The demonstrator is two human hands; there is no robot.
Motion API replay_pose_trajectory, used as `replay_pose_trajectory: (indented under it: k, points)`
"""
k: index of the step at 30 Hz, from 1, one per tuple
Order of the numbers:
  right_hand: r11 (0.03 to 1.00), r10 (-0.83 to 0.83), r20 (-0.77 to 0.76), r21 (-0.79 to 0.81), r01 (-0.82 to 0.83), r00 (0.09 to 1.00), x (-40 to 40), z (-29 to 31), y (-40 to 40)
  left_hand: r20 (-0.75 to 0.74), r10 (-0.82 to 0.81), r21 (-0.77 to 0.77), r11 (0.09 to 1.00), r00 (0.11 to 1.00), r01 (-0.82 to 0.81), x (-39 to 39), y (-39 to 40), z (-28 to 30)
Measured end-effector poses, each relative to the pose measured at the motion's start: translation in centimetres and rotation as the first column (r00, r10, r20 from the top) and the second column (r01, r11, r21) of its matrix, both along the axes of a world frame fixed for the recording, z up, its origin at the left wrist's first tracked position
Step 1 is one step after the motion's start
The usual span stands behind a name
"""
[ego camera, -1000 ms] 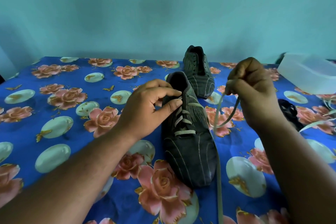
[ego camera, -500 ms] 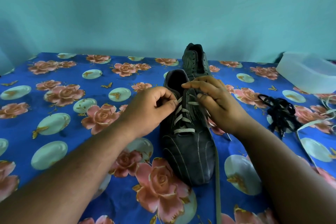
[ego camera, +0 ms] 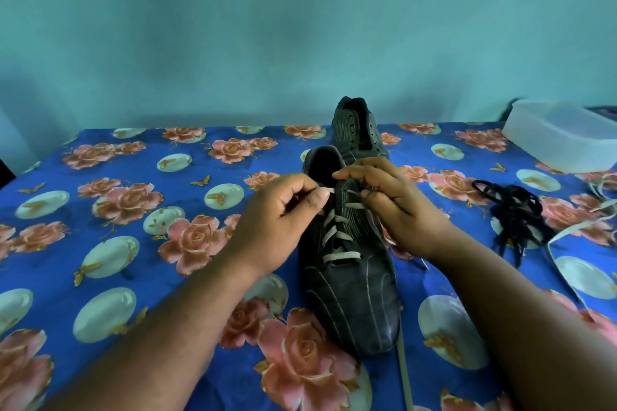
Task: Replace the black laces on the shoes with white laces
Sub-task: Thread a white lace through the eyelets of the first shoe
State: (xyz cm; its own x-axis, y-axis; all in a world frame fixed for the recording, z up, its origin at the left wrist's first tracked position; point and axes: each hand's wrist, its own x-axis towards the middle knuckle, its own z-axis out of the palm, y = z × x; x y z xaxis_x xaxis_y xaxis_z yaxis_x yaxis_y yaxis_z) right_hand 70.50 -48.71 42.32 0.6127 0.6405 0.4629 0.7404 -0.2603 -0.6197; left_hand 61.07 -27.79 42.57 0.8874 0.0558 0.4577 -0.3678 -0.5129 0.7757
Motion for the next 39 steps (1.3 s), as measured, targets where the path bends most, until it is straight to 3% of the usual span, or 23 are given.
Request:
replay_pose_trajectory:
  k: [3,6,9,14,16,19,21,22,23,26,28,29,32,33,34,37,39]
  points:
    - [1.0,0.009,-0.027,0.02,-0.008,1.0,-0.1,0.1,0.0,-0.17,0.084,-0.282,0.951,0.982,-0.13,0.4,1.3,-0.1]
    - [1.0,0.012,-0.022,0.012,-0.011,1.0,0.0,0.1,-0.1,-0.348,0.121,-0.248,0.944,0.93,-0.216,0.7,2.0,-0.2]
    - [0.999,0.007,-0.048,0.031,-0.005,0.999,-0.1,0.0,-0.1,-0.27,0.021,-0.296,0.95,0.963,-0.103,0.1,1.4,0.3]
    - [0.999,0.013,-0.056,0.035,-0.011,0.998,-0.1,0.0,-0.1,-0.037,0.044,-0.029,0.999,0.998,-0.045,0.2,0.4,0.2]
    - [0.999,0.018,-0.056,0.038,-0.016,0.998,-0.2,0.1,0.0,-0.055,0.047,-0.216,0.975,0.997,-0.058,0.0,0.4,1.0]
    - [0.999,0.032,-0.064,0.028,-0.031,0.997,-0.3,0.2,0.2,-0.154,-0.014,-0.624,0.777,0.988,-0.086,-0.3,1.1,2.0]
    - [0.999,0.037,-0.092,0.022,-0.035,0.995,-0.4,0.2,0.2,-0.21,-0.224,-0.815,0.578,0.952,-0.044,-0.5,1.6,2.3]
    - [0.999,0.036,-0.103,0.022,-0.033,0.994,-0.4,0.3,0.2,-0.219,-0.326,-0.851,0.525,0.92,-0.016,-0.6,1.8,2.4]
    - [0.999,0.033,-0.107,0.024,-0.031,0.994,-0.4,0.3,0.2,-0.24,-0.385,-0.841,0.542,0.891,0.007,-0.7,1.9,2.5]
    - [0.999,0.025,-0.091,0.026,-0.023,0.996,-0.3,0.2,0.1,-0.372,-0.299,-0.619,0.785,0.879,0.006,-1.2,1.7,2.8]
    - [1.0,0.024,-0.085,0.021,-0.023,0.996,-0.3,0.2,0.1,-0.356,-0.172,-0.571,0.818,0.919,-0.068,-1.1,1.7,3.1]
    - [1.0,0.024,-0.087,0.021,-0.022,0.996,-0.3,0.2,0.1,-0.322,-0.138,-0.629,0.771,0.937,-0.103,-1.1,2.0,3.1]
    - [1.0,0.024,-0.073,0.014,-0.023,0.997,-0.4,0.3,0.2,-0.201,-0.108,-0.877,0.464,0.974,-0.129,-0.4,3.5,3.2]
    - [1.0,0.025,-0.069,0.011,-0.024,0.997,-0.4,0.3,0.2,-0.21,-0.11,-0.889,0.436,0.971,-0.142,-0.3,3.9,3.1]
    - [1.0,0.022,-0.071,0.01,-0.021,0.997,-0.4,0.2,0.2,-0.257,-0.122,-0.861,0.479,0.959,-0.17,-0.2,4.0,2.9]
    - [1.0,0.0,-0.088,0.015,0.002,0.996,-0.3,0.2,0.1,-0.495,-0.062,-0.489,0.844,0.867,-0.22,-0.8,3.5,2.7]
    - [1.0,-0.008,-0.083,0.019,0.01,0.997,-0.1,0.1,0.0,-0.481,-0.017,-0.312,0.938,0.876,-0.153,-1.3,2.9,2.8]
